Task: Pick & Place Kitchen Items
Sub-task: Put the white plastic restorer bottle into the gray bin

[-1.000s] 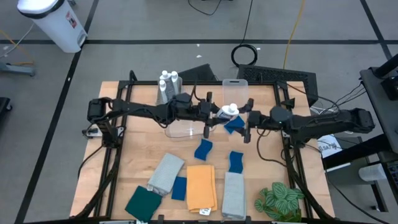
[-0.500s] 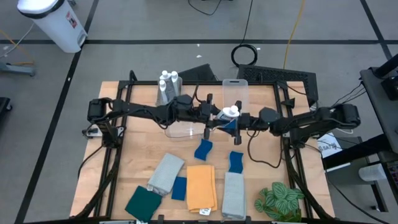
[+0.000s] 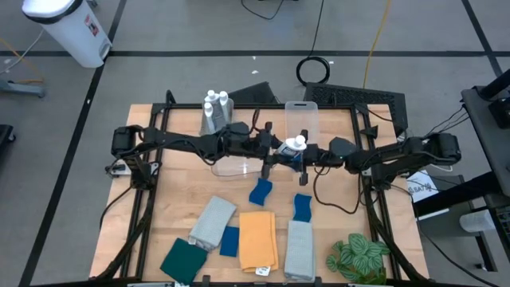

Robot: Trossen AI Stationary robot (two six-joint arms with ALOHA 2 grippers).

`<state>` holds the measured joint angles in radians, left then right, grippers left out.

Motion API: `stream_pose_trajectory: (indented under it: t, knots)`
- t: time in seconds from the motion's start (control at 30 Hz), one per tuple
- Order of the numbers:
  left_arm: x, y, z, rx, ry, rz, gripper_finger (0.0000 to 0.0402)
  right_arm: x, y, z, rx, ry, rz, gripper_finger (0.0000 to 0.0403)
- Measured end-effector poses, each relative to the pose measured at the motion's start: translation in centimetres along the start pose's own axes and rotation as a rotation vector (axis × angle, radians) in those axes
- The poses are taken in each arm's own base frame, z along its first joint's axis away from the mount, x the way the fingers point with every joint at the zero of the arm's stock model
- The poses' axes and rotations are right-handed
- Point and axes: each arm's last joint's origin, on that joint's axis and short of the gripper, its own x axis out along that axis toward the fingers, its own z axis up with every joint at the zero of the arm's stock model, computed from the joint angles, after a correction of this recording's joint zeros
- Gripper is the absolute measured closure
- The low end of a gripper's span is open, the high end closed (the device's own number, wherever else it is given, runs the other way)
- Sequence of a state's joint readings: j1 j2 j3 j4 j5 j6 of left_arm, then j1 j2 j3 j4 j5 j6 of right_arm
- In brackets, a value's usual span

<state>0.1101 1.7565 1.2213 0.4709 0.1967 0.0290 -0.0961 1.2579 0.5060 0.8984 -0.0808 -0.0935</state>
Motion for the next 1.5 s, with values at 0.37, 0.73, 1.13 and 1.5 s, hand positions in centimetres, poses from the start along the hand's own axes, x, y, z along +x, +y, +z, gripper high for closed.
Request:
stream_pose_trajectory:
  t: [0.37, 0.73, 1.13, 1.5]
  knots:
    - [-4.2, -0.1, 5.2, -0.023, 0.161, 0.180, 0.0013, 0.0, -1.1, -1.7, 0.015, 0.225, -0.025, 0.0318]
    - [-4.5, 0.1, 9.4, -0.048, 0.365, 0.153, 0.0044, 0.6, -1.3, -1.4, 0.027, 0.332, -0.018, 0.0318]
    - [-4.2, 0.6, 9.1, -0.009, 0.373, 0.137, 0.0049, 0.6, -1.3, -1.4, 0.009, 0.330, -0.015, 0.0318]
    - [-2.8, 1.6, 8.0, -0.011, 0.357, 0.135, 0.0048, 0.6, -1.2, -1.4, 0.018, 0.331, 0.009, 0.0318]
